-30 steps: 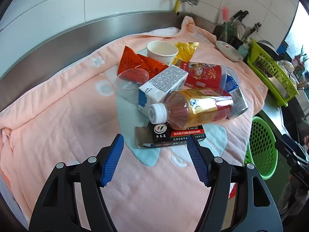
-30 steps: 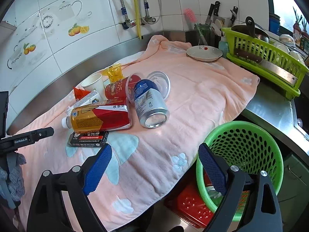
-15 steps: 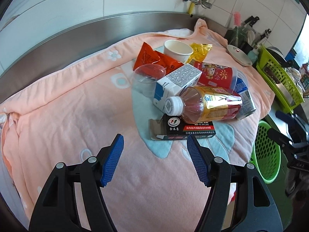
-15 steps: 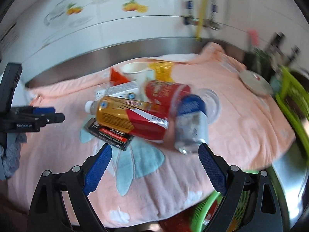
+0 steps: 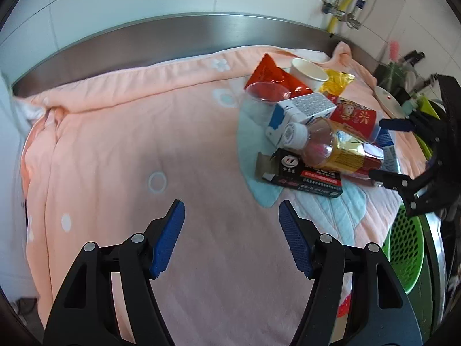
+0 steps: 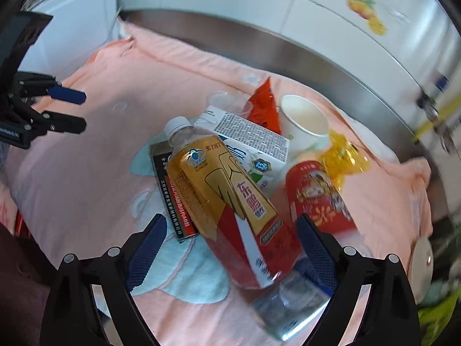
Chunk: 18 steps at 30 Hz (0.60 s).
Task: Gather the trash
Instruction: 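Grasp the yellow-red drink bottle with the right tool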
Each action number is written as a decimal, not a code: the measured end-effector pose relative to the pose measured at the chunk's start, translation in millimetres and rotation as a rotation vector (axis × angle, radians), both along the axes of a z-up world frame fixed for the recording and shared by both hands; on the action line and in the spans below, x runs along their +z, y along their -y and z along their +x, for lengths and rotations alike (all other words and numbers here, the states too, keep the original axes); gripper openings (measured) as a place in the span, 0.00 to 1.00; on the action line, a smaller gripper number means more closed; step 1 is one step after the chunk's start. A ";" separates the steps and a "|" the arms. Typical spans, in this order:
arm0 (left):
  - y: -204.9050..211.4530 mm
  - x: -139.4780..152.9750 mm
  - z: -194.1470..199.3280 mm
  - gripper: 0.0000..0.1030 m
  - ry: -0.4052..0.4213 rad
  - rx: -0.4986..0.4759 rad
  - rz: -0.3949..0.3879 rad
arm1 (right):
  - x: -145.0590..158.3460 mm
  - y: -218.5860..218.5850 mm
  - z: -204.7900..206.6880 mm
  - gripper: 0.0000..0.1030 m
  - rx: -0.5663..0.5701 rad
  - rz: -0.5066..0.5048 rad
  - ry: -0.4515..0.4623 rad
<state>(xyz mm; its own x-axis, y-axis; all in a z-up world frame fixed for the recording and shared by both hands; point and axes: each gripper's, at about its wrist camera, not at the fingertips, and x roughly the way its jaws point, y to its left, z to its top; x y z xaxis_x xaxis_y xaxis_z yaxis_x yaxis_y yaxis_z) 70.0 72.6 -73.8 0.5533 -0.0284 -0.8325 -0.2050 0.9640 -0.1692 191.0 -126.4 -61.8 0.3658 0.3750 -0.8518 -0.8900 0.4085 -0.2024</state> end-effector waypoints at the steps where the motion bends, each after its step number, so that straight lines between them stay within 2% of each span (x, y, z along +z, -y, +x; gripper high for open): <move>1: -1.3 -1.5 -5.2 0.65 -0.007 0.024 -0.002 | -1.2 -4.0 3.6 0.85 0.030 -0.014 0.002; 6: -4.4 -5.7 -23.0 0.65 -0.024 0.091 0.000 | -17.8 -21.2 18.8 0.85 0.162 -0.116 -0.017; 13: -8.9 -12.8 -47.8 0.65 -0.051 0.171 -0.003 | -35.9 -35.6 32.7 0.85 0.261 -0.208 -0.029; 16: -8.7 -14.4 -53.6 0.65 -0.056 0.190 -0.003 | -41.1 -40.9 35.7 0.82 0.292 -0.229 -0.051; 18: -6.7 -15.4 -55.2 0.65 -0.058 0.195 -0.005 | -44.8 -43.9 35.9 0.75 0.305 -0.238 -0.071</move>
